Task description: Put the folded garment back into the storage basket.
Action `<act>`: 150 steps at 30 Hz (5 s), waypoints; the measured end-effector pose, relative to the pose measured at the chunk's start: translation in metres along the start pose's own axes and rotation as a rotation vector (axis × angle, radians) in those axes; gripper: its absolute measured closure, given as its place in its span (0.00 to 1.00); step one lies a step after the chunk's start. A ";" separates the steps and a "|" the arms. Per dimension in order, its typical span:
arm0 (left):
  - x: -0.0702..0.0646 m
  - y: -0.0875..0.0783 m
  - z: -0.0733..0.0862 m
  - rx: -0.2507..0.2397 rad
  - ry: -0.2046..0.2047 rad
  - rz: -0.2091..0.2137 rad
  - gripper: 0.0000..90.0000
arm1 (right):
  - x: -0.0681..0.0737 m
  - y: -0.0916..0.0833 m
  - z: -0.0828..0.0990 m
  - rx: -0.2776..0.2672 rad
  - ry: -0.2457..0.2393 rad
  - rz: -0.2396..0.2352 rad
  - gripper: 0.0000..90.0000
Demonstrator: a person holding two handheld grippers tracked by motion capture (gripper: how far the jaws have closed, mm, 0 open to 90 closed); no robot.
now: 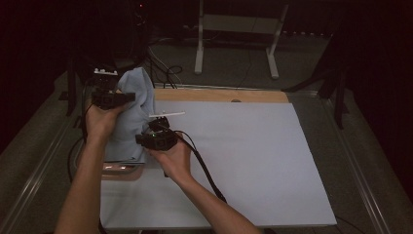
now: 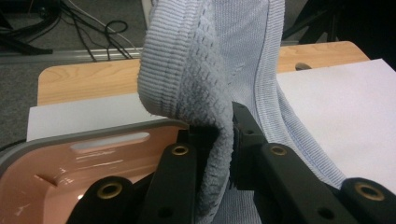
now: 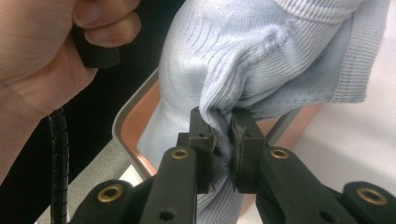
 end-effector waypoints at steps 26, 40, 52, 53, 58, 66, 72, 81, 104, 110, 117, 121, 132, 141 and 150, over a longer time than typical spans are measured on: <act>0.014 -0.001 0.010 0.010 0.002 -0.025 0.91 | 0.001 0.020 0.011 0.033 0.020 0.010 0.90; 0.026 -0.006 0.014 0.008 -0.011 -0.039 0.91 | 0.000 0.033 0.018 0.051 0.021 0.022 0.90; 0.030 -0.007 0.015 0.015 -0.014 -0.049 0.91 | -0.001 0.040 0.020 0.060 0.022 0.035 0.90; 0.031 -0.007 0.015 0.016 -0.013 -0.050 0.91 | -0.002 0.040 0.021 0.062 0.019 0.036 0.90; 0.033 -0.006 0.016 0.019 -0.015 -0.053 0.91 | -0.004 0.043 0.022 0.069 0.019 0.046 0.90; 0.033 -0.004 0.016 0.022 -0.012 -0.056 0.91 | -0.006 0.047 0.024 0.078 0.011 0.056 0.90; 0.034 -0.005 0.017 0.022 -0.010 -0.060 0.91 | -0.007 0.052 0.026 0.086 0.012 0.064 0.90; 0.038 -0.006 0.020 0.022 -0.015 -0.063 0.91 | -0.008 0.057 0.031 0.100 0.012 0.072 0.90; 0.056 -0.004 0.039 0.062 -0.046 -0.088 0.91 | -0.002 0.070 0.044 0.146 0.000 0.070 0.90; 0.057 -0.001 0.040 0.070 -0.051 -0.093 0.91 | -0.001 0.071 0.046 0.154 -0.024 0.082 0.90; 0.058 0.001 0.043 0.079 -0.048 -0.096 0.91 | -0.001 0.070 0.046 0.159 -0.025 0.084 0.90; 0.059 0.002 0.046 0.082 -0.050 -0.100 0.91 | -0.001 0.071 0.047 0.164 -0.031 0.087 0.90; 0.061 0.007 0.050 0.103 -0.045 -0.110 0.91 | -0.002 0.074 0.050 0.176 -0.033 0.097 0.89; 0.065 0.011 0.057 0.119 -0.049 -0.122 0.91 | -0.003 0.075 0.053 0.188 -0.034 0.094 0.89; 0.067 0.016 0.060 0.114 -0.031 -0.169 0.50 | -0.002 0.075 0.054 0.187 -0.046 0.096 0.89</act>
Point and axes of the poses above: each handheld gripper's, and its own axes: y roughly forward along the jaws, z roughly out of its underside, x roughly to its left, the point moved 9 cm from there along y, roughly forward along the jaws, and after that the axes turned 7 degrees about -x, right-handed, at the moved point
